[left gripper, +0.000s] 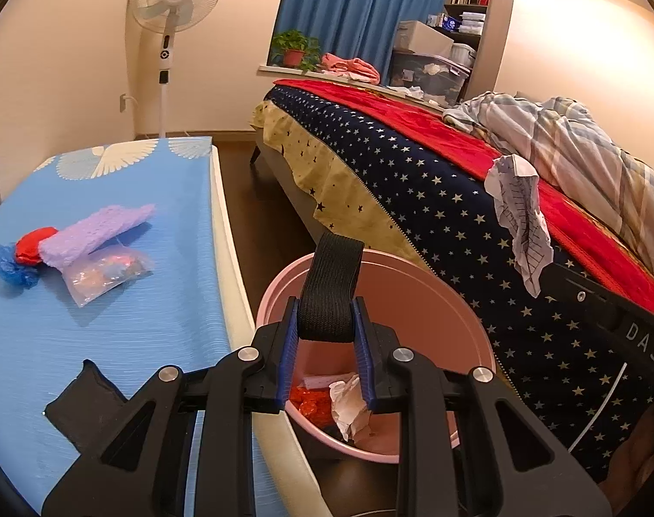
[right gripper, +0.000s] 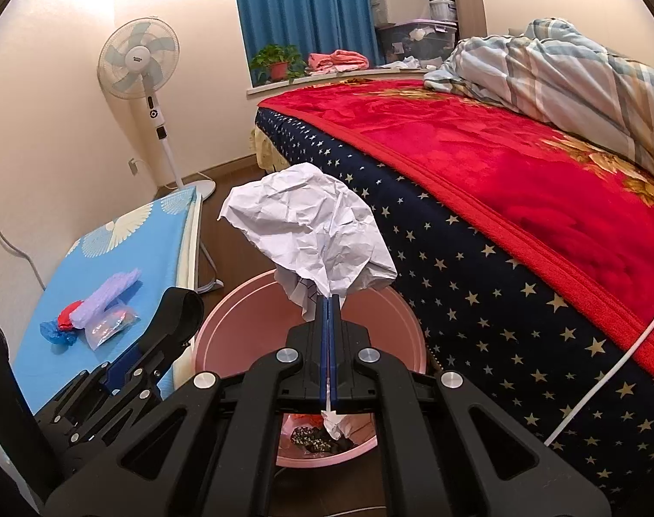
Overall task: Collect trash
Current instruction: 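Open both tools over the pink bin to drop paper and strap, then move the right tool back to the black packet on the mattress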
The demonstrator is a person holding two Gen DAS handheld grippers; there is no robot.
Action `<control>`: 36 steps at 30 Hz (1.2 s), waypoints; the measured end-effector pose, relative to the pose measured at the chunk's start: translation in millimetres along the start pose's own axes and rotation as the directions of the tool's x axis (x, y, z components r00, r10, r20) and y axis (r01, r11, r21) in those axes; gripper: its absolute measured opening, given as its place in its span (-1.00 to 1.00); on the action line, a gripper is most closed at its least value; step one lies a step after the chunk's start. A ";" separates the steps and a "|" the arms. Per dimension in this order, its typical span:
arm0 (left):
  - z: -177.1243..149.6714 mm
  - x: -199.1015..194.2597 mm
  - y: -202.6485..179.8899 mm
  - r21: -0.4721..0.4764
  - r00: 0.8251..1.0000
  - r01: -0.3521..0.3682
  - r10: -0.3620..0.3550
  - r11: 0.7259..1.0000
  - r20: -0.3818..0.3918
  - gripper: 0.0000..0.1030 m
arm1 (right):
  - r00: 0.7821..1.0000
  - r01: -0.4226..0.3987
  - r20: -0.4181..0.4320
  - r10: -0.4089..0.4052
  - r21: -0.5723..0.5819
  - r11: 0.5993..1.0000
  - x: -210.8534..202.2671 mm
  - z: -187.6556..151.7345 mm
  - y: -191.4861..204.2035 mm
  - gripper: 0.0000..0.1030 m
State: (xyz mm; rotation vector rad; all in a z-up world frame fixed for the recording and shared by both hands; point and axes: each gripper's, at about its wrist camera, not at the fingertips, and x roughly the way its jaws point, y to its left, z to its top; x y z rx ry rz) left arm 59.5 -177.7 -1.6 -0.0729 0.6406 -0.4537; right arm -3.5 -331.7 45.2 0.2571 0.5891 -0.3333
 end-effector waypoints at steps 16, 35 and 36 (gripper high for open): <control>2.1 -24.1 20.4 -0.016 1.000 -0.004 0.004 1.000 0.023 -0.10 | 0.998 -0.057 0.006 0.057 0.037 0.998 -10.6 -0.6 3.2 -0.42; 0.3 -106.6 142.5 -0.189 0.961 -0.241 0.262 0.952 0.094 -0.54 | 0.938 -0.344 -0.074 0.338 -0.096 0.934 -8.4 -35.9 103.2 -0.44; -0.8 -109.4 149.4 -0.200 0.956 -0.256 0.279 0.946 0.092 -0.55 | 0.930 -0.364 -0.093 0.356 -0.105 0.925 -5.0 -39.0 109.2 -0.44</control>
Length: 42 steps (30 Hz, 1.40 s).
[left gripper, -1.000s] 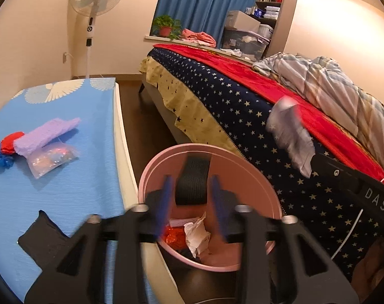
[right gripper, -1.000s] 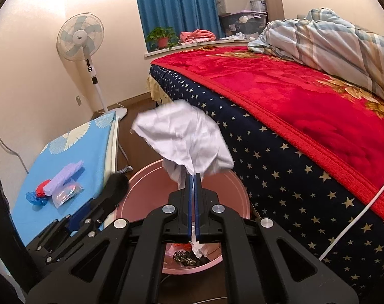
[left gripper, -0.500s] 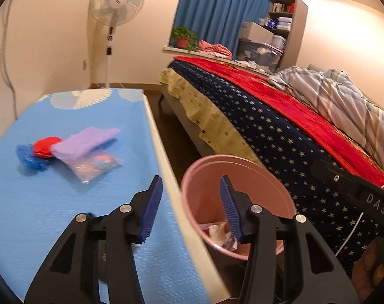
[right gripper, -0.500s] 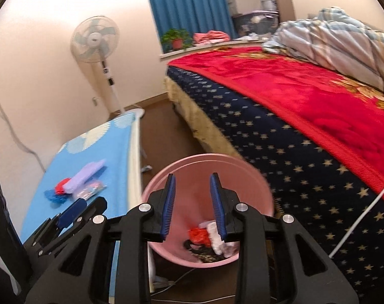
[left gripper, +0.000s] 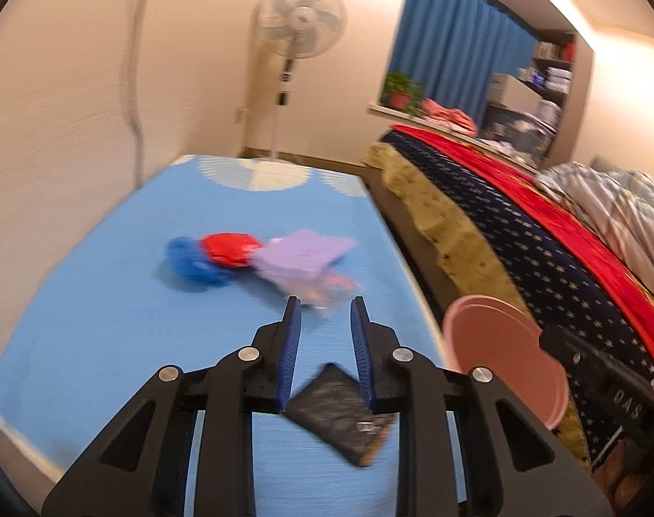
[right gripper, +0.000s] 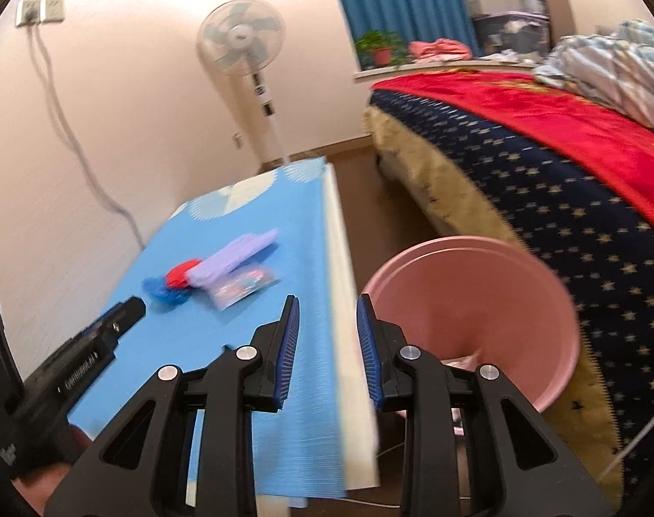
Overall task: Collect trash
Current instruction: 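Move the right tool back to the black packet on the mattress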
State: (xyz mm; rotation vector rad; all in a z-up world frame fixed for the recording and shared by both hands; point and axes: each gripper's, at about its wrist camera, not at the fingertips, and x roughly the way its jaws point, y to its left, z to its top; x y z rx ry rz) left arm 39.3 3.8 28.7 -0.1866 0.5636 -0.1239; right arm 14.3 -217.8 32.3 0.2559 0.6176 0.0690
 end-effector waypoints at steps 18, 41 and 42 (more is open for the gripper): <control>2.3 4.9 60.7 -0.090 0.990 -0.144 0.144 0.986 -0.002 -0.55 | 0.958 -0.150 -0.264 0.111 -0.135 0.979 100.9 -45.6 52.6 -0.16; -0.2 55.3 68.9 -0.122 0.982 -0.189 0.185 0.974 -0.042 -0.55 | 0.985 -0.122 -0.140 0.104 -0.127 0.984 96.8 -25.4 44.3 -1.00; 0.1 57.1 69.9 -0.122 0.981 -0.191 0.187 0.974 -0.043 -0.55 | 0.982 -0.134 -0.152 0.116 -0.117 0.984 99.3 -25.1 43.0 -0.99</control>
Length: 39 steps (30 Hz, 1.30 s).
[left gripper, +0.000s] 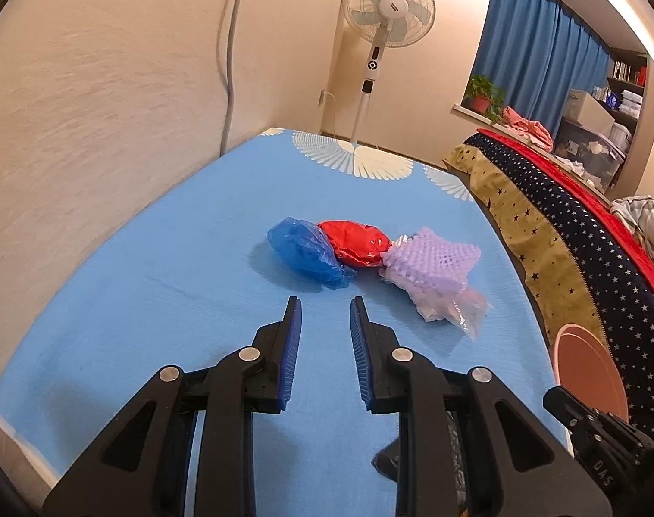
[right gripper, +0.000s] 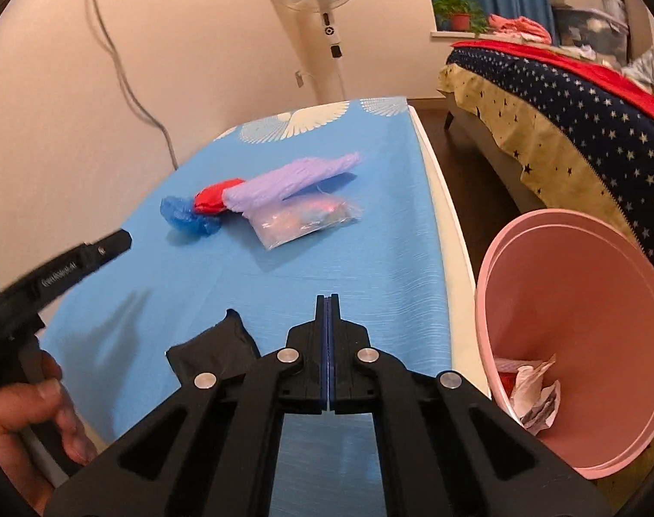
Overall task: Collect trash
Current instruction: 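Move the right tool back to the black packet on the mattress, then close the right tool on the black printed packet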
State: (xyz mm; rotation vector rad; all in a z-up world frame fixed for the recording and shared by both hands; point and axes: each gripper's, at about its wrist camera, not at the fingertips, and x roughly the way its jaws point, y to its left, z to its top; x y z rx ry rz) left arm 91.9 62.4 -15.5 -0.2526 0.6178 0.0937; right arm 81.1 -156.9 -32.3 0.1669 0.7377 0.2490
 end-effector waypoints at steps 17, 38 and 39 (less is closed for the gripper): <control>9.4 7.2 14.5 -0.054 1.000 -0.022 0.023 0.998 0.009 -0.55 | 0.972 -0.178 -0.181 0.148 -0.161 0.971 39.3 -14.5 45.8 0.28; 11.0 0.8 19.1 -0.080 1.000 -0.016 0.018 0.997 0.019 -0.55 | 0.994 -0.085 -0.085 0.068 -0.218 0.972 19.7 -11.9 38.5 -1.00; 10.7 1.1 19.0 -0.080 1.000 -0.016 0.017 0.997 0.019 -0.55 | 0.996 -0.075 -0.069 0.062 -0.199 0.977 17.5 -8.8 34.7 -1.00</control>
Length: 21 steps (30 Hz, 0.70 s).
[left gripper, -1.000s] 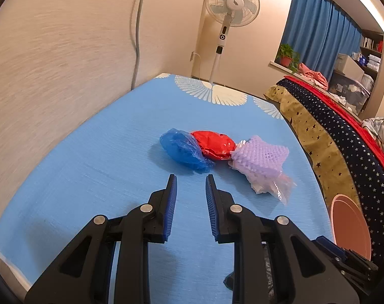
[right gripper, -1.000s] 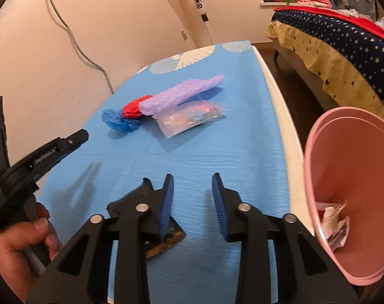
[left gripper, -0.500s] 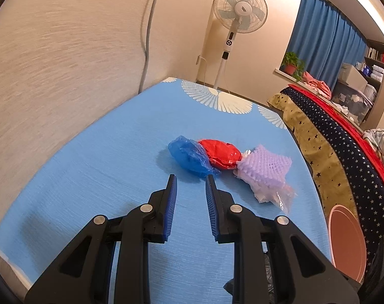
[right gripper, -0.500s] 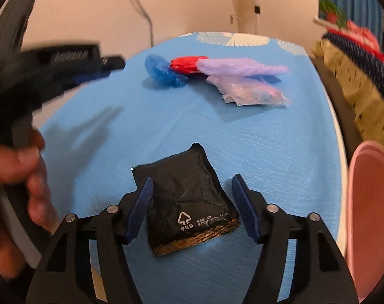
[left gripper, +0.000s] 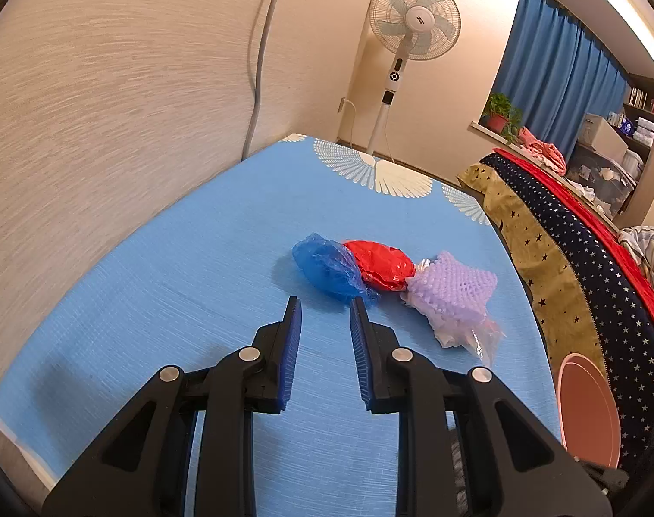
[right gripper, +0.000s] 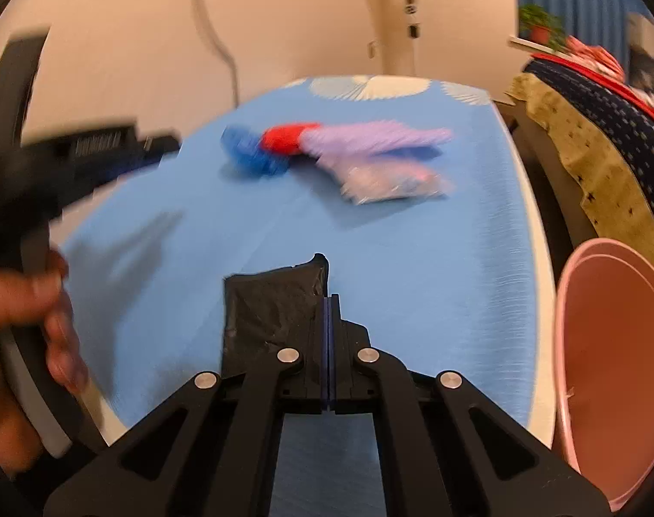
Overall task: Collect trash
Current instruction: 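Close the right tool on the black printed packet, then carry the black packet toward the bin with the right tool while the left tool grasps the blue plastic bag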
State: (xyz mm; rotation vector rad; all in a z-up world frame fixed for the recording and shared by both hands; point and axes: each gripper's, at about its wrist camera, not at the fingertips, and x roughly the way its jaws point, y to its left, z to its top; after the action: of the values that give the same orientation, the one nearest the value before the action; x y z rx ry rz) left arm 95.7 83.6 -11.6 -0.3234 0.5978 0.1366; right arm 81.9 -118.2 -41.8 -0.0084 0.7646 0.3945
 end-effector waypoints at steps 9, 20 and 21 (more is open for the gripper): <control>-2.0 7.0 -3.9 0.013 1.000 0.004 -0.004 1.000 -0.015 -0.55 | 0.989 0.114 0.063 -0.132 0.229 0.967 -12.0 5.6 -49.3 -1.00; 6.2 34.1 -9.6 0.003 0.998 0.037 -0.037 0.999 -0.050 -0.39 | 0.998 0.056 -0.032 -0.048 0.327 0.943 15.2 -6.8 -66.0 -0.91; 7.2 37.4 -10.3 0.002 0.998 0.037 -0.037 0.999 -0.053 -0.23 | 0.998 0.054 -0.033 -0.046 0.327 0.943 16.0 -6.7 -66.4 -0.91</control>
State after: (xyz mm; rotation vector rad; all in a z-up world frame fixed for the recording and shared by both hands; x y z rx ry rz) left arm 132.4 77.5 -24.8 -0.3363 0.6442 0.0916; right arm 111.1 -175.2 -66.4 0.2802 0.8463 0.2152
